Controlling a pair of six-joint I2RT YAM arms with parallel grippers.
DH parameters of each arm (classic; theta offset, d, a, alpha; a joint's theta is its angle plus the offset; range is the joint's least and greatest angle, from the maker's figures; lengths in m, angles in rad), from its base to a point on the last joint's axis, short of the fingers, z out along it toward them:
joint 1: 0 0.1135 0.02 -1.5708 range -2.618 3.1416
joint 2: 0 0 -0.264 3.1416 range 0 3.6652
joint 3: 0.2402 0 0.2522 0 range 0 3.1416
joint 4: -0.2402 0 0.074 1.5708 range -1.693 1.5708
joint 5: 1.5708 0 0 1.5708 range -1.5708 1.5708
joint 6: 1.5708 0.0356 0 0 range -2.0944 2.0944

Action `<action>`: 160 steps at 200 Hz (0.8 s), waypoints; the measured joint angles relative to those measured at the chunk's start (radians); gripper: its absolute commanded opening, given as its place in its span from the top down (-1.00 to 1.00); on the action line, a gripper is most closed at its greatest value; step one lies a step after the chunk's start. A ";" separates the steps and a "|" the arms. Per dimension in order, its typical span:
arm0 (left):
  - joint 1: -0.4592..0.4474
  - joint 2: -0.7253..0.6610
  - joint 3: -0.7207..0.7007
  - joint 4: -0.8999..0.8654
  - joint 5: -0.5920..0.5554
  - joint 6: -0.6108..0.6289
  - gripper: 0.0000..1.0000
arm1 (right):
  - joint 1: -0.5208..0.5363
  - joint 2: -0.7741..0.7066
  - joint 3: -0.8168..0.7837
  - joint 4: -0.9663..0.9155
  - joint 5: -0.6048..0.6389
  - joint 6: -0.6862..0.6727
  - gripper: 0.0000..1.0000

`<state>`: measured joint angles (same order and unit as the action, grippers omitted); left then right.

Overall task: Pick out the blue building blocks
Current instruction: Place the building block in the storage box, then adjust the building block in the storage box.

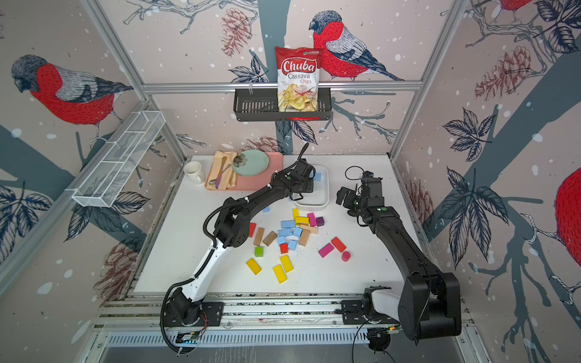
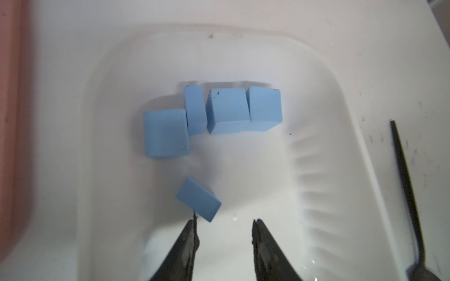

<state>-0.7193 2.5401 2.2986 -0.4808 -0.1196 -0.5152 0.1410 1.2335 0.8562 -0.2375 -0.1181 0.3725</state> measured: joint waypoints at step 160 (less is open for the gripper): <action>0.159 -0.966 -1.054 0.367 0.039 0.089 -0.92 | 0.316 0.517 0.512 -0.151 0.132 -0.129 -0.87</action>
<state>-0.5606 1.5745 1.2442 -0.1143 -0.0807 -0.4263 0.4572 1.7504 1.3682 -0.3882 0.0139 0.2440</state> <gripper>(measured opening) 0.960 0.980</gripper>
